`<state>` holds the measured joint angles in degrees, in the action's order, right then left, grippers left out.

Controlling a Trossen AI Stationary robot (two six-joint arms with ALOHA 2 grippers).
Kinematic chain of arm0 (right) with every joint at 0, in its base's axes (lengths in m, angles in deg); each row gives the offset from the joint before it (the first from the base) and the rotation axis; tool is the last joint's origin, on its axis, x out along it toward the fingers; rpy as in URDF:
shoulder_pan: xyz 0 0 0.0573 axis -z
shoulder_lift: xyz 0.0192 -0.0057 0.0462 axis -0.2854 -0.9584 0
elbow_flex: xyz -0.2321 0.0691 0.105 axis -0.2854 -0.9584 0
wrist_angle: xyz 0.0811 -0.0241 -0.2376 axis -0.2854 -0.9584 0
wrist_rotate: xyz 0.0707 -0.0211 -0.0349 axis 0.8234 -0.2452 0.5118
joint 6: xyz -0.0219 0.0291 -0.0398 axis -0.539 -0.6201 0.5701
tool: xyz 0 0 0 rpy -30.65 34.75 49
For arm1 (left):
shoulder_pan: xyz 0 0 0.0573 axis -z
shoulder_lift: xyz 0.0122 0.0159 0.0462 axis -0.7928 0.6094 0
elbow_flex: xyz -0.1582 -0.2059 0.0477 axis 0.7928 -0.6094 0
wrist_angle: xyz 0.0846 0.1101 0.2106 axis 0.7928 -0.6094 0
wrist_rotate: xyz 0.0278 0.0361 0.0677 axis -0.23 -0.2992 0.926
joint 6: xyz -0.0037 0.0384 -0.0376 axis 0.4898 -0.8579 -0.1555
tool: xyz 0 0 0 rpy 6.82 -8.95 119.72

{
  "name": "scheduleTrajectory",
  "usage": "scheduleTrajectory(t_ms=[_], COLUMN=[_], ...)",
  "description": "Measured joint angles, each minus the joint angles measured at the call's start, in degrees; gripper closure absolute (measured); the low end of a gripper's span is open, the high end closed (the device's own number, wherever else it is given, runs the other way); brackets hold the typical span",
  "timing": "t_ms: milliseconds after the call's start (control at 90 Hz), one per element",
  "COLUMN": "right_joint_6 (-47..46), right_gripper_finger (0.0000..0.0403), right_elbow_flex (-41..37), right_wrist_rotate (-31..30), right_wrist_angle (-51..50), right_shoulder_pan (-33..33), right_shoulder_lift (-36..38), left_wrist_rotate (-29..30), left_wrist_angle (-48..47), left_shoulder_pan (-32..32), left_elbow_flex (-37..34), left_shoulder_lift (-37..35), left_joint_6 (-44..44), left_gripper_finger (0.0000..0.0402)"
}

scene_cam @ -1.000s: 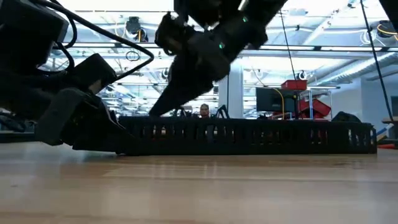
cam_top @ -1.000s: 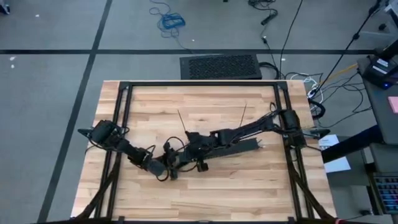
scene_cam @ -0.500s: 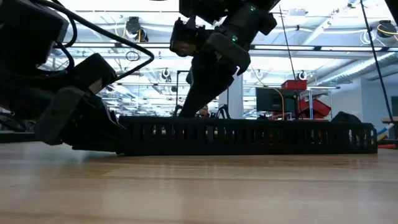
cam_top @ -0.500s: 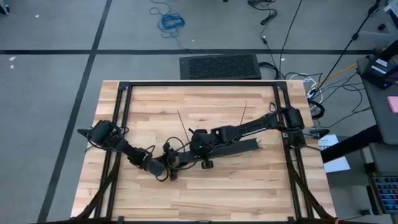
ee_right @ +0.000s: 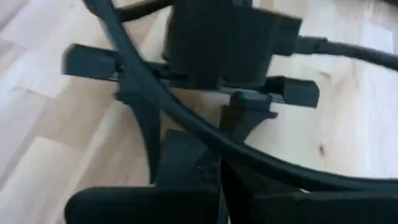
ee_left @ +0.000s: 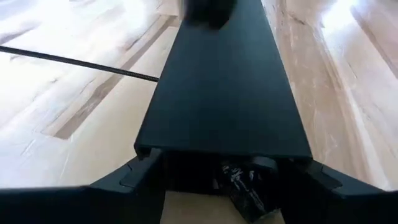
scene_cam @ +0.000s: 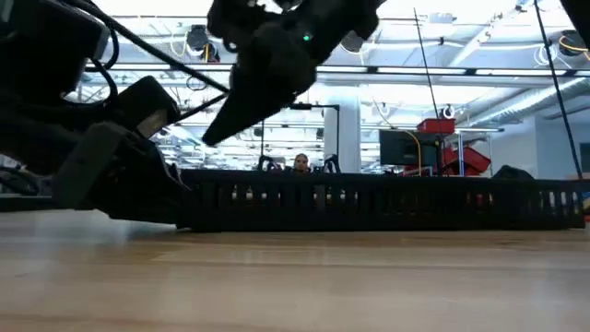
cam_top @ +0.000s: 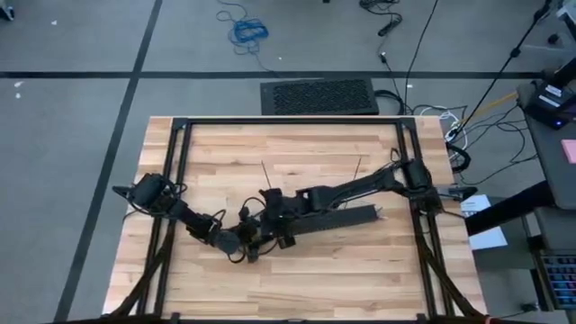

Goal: Ziptie cables
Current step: Close the black cable duct

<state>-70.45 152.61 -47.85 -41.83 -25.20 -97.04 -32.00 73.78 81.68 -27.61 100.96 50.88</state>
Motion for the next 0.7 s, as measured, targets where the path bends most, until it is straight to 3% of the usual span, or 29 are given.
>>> scheduleTrajectory(t_ms=[400,700], right_joint_6=[1.4,1.4], right_gripper_finger=[0.0403,0.0403], right_elbow_flex=[8.4,9.2], right_wrist_rotate=[2.3,0.2], right_wrist_angle=[-4.3,-9.2], right_shoulder_pan=[-0.1,-0.2], right_shoulder_lift=[-8.6,-8.2], left_wrist_rotate=[0.7,0.8], left_wrist_angle=[0.3,0.6], left_shoulder_pan=[-0.3,-0.5], left_elbow_flex=[0.5,0.7], left_shoulder_lift=[0.0,0.0], left_joint_6=[0.1,0.0], left_gripper_finger=[0.0164,0.0164])
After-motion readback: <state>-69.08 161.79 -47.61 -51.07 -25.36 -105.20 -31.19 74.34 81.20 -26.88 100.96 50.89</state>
